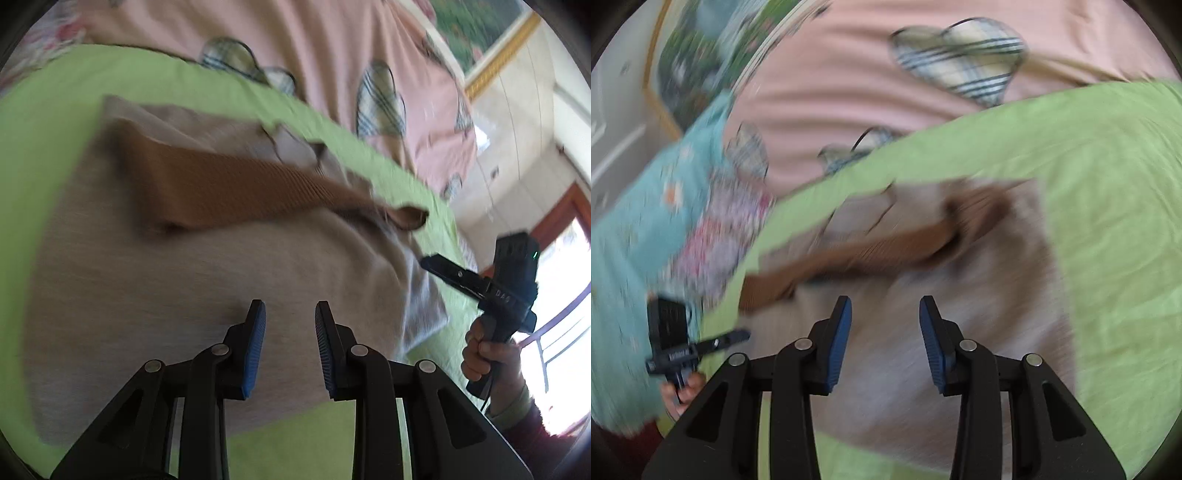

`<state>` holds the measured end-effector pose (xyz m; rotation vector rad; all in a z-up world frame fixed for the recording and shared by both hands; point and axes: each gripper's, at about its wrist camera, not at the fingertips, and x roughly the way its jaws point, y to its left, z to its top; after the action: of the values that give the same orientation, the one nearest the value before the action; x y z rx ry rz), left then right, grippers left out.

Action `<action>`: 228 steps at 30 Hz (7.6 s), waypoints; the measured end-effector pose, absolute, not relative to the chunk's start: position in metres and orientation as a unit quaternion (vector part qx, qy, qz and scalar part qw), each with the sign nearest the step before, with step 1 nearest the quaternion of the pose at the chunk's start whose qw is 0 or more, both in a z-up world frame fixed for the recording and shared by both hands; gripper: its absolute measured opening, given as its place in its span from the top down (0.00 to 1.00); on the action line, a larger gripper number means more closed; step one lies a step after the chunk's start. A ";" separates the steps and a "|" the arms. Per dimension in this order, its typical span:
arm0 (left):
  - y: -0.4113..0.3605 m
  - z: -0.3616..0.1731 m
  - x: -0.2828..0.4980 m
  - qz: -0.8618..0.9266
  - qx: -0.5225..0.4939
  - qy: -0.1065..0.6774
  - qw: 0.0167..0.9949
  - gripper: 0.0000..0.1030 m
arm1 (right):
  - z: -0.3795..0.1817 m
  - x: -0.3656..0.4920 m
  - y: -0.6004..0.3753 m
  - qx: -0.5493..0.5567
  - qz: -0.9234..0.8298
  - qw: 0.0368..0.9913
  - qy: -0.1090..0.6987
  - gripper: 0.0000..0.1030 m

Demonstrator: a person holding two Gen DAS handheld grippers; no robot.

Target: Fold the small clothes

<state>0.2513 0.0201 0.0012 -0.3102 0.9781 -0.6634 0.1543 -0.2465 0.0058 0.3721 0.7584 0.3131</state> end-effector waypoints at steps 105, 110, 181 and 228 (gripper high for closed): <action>-0.104 0.025 0.209 -0.300 -0.147 0.414 0.847 0.93 | -0.027 0.235 -0.248 0.388 0.273 0.764 0.436 0.37; -0.110 0.027 0.207 -0.293 -0.126 0.416 0.852 0.93 | -0.032 0.270 -0.240 0.388 0.255 0.765 0.446 0.72; -0.080 -0.004 0.287 -0.308 -0.225 0.470 0.796 0.53 | -0.021 0.161 -0.326 0.304 0.136 0.851 0.406 0.67; 0.112 -0.016 0.289 -0.151 -0.274 0.507 0.803 0.27 | -0.014 0.188 -0.182 0.235 0.176 0.860 0.418 0.88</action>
<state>0.2891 0.1123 -0.0158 -0.5879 1.0873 -0.3228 0.1880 -0.1822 -0.0141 0.4929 0.8781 0.3704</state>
